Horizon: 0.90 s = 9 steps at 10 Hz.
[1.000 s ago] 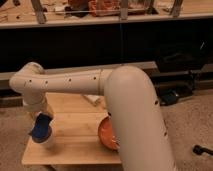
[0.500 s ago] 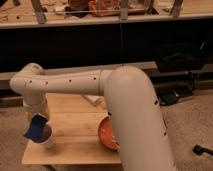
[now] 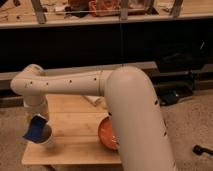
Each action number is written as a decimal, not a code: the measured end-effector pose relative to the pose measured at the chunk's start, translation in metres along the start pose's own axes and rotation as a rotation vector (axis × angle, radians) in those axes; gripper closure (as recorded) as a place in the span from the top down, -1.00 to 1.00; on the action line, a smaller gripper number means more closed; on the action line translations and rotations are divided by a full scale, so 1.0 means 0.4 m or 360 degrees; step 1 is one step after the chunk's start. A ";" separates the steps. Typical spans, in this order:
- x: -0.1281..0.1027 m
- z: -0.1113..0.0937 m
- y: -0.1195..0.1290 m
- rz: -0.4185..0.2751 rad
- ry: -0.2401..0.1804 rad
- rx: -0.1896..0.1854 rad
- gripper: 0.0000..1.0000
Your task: Place the white sponge in the ceramic cup
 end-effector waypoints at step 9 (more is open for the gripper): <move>-0.006 0.007 0.007 -0.0034 -0.0010 0.0006 0.39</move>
